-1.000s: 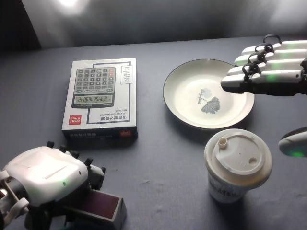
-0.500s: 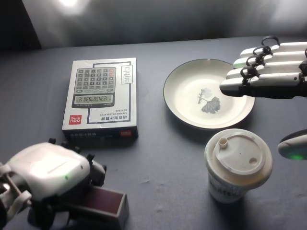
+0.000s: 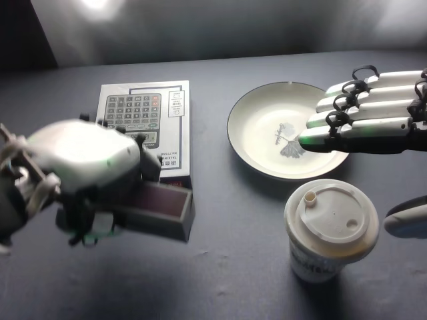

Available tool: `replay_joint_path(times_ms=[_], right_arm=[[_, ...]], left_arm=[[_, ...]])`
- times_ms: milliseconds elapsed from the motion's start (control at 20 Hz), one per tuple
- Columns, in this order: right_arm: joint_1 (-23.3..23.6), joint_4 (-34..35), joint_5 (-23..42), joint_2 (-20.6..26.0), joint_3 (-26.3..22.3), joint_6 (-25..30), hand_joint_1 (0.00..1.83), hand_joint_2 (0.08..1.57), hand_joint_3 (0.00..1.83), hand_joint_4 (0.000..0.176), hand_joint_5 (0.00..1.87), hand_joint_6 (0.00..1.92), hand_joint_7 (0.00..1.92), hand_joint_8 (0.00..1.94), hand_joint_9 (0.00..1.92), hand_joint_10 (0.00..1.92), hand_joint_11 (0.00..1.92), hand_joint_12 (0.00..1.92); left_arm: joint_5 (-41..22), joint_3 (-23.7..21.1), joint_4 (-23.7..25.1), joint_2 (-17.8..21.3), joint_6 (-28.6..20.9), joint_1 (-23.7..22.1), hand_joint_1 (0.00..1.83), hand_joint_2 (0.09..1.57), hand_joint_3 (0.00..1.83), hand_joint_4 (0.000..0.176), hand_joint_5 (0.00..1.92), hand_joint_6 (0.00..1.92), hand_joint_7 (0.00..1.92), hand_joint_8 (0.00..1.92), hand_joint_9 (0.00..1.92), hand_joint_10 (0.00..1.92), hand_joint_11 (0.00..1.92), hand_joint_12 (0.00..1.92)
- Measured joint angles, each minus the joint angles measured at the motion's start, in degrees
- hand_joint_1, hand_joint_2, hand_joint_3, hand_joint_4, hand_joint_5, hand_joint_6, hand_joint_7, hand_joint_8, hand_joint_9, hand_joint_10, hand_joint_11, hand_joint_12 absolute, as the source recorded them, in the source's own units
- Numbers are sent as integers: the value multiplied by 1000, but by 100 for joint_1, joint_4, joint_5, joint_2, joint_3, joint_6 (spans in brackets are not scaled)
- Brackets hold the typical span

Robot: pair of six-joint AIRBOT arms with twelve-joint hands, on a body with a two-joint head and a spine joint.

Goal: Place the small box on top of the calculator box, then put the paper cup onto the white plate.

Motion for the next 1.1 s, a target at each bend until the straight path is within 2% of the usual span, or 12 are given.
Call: replay_joint_path(times_ms=[150, 250, 300, 350, 450, 550, 700, 850, 950, 1000, 1100], right_arm=[[0, 2, -9, 0, -57, 2, 150, 1281, 3, 0, 77, 0, 55, 1, 8, 0, 0, 0], [0, -2, 24, -2, -63, 2, 196, 1271, 0, 0, 123, 13, 103, 13, 62, 17, 38, 21], [0, 0, 17, -2, -63, 2, 166, 1278, 2, 0, 121, 5, 101, 3, 73, 1, 1, 159], [0, -2, 15, 0, -63, 2, 166, 1278, 2, 0, 121, 5, 101, 3, 73, 1, 1, 159], [0, -26, 9, 0, -63, 2, 140, 1289, 1, 0, 84, 2, 63, 1, 27, 0, 0, 54], [0, -20, 13, 0, -63, 2, 131, 1285, 1, 0, 102, 0, 83, 0, 46, 2, 0, 96], [0, -22, 39, 0, -63, 4, 147, 1281, 0, 0, 102, 8, 75, 7, 31, 10, 13, 9], [0, -22, 39, 0, -63, 2, 143, 1281, 0, 0, 85, 1, 58, 1, 20, 3, 3, 4], [0, -26, 44, 0, -63, 4, 162, 1282, 0, 0, 91, 4, 72, 6, 37, 9, 16, 12], [0, -31, 50, -2, -63, 4, 151, 1285, 0, 0, 85, 1, 67, 2, 30, 4, 3, 8], [0, -28, 55, 0, -63, 2, 157, 1278, 0, 0, 95, 4, 79, 6, 47, 9, 22, 20]], left_arm=[[501, 378, -210, -153, 332, -428, 1383, 1093, 1, 0, 948, 985, 1018, 821, 983, 1144, 659, 1056], [822, 684, -210, -297, 367, -651, 1382, 1099, 0, 0, 937, 981, 1024, 837, 959, 1175, 626, 1104], [984, 861, -208, -382, 374, -743, 1383, 1097, 0, 0, 924, 979, 1040, 820, 967, 1173, 642, 1104], [1067, 981, -208, -446, 372, -804, 1383, 1097, 0, 0, 924, 979, 1040, 820, 967, 1173, 642, 1104], [1187, 1252, -205, -564, 376, -872, 1382, 1099, 1, 0, 909, 993, 1040, 835, 966, 1166, 650, 1102], [1248, 1464, -216, -656, 376, -909, 1383, 1098, 0, 0, 889, 1054, 1032, 827, 999, 1102, 683, 1035], [1445, 1801, -205, -826, 382, -955, 1384, 1087, 0, 0, 945, 1015, 1026, 794, 1019, 1065, 700, 985], [1661, 2142, -70, -1036, 343, -990, 1382, 1090, 0, 0, 945, 1006, 1018, 815, 1005, 1089, 692, 992], [1735, 2393, 284, -1215, 11, -992, 1381, 1097, 0, 0, 948, 977, 1014, 843, 964, 1161, 631, 1082], [1781, 2503, 382, -1307, -70, -1032, 1380, 1100, 0, 0, 925, 1031, 1017, 818, 970, 1155, 616, 1114], [1810, 2662, 468, -1443, -85, -1117, 1382, 1095, 0, 0, 928, 1041, 1034, 785, 982, 1124, 645, 1070]])
